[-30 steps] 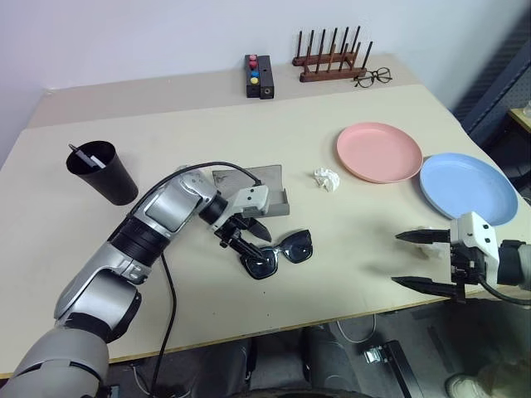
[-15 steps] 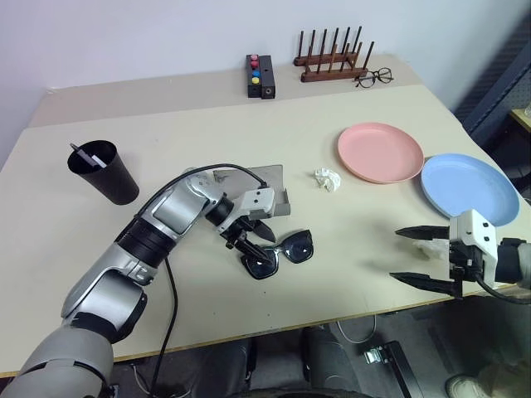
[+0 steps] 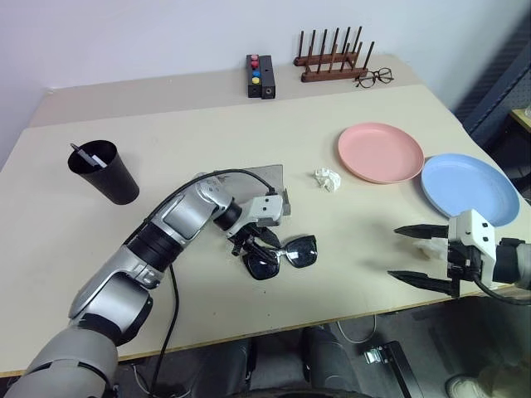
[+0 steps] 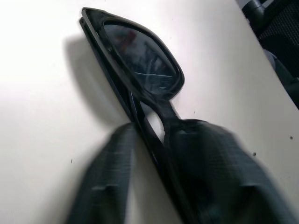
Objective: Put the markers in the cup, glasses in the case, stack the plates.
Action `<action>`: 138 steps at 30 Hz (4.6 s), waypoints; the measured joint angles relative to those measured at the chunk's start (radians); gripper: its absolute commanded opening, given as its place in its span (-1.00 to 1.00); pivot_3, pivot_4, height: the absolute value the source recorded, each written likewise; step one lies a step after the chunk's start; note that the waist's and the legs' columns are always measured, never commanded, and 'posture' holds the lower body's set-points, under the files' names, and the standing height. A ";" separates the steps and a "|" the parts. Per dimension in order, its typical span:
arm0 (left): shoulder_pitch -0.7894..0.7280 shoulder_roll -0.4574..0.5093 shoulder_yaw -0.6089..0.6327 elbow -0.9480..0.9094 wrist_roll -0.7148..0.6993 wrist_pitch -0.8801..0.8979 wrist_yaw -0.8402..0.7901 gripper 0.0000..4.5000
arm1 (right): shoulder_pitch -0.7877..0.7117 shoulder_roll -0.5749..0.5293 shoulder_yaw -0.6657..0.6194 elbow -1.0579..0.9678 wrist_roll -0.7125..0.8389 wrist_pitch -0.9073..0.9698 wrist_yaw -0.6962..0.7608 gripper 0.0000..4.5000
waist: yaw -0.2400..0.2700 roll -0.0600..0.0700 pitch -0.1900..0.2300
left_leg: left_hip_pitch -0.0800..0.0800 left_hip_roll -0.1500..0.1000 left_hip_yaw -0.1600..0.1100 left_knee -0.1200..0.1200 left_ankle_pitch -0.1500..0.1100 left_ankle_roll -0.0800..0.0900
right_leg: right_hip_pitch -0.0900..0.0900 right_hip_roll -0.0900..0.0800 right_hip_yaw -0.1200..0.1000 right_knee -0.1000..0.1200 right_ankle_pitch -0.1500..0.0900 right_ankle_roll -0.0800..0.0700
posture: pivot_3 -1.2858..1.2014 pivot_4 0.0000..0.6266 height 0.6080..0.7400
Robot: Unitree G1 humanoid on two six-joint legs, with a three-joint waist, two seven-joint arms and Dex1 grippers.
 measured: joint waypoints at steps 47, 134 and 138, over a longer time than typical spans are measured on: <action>-0.391 0.156 0.240 0.509 0.025 -0.268 -0.111 -0.99 | -0.154 0.083 0.130 0.133 -0.055 -0.084 -0.030 1.00 | 0.002 -0.001 0.001 | 0.009 0.000 0.000 -0.001 -0.001 0.002 | 0.011 0.001 -0.001 -0.005 0.000 0.002 | 0.03 -0.52 1.00; -0.246 -0.017 0.322 0.510 0.189 -0.286 0.350 -0.70 | -0.166 0.105 0.118 0.094 -0.042 -0.084 -0.110 1.00 | 0.000 -0.004 0.003 | 0.007 0.000 0.000 -0.001 -0.002 0.002 | 0.008 0.000 0.000 -0.003 0.001 0.002 | 0.03 -0.52 1.00; -0.274 -0.083 0.305 0.595 0.231 -0.327 0.460 -0.70 | -0.166 0.107 0.119 0.095 -0.043 -0.084 -0.109 1.00 | 0.001 -0.004 0.003 | 0.007 -0.001 0.000 -0.001 -0.002 0.002 | 0.008 0.000 0.000 -0.003 0.001 0.002 | 0.03 -0.52 1.00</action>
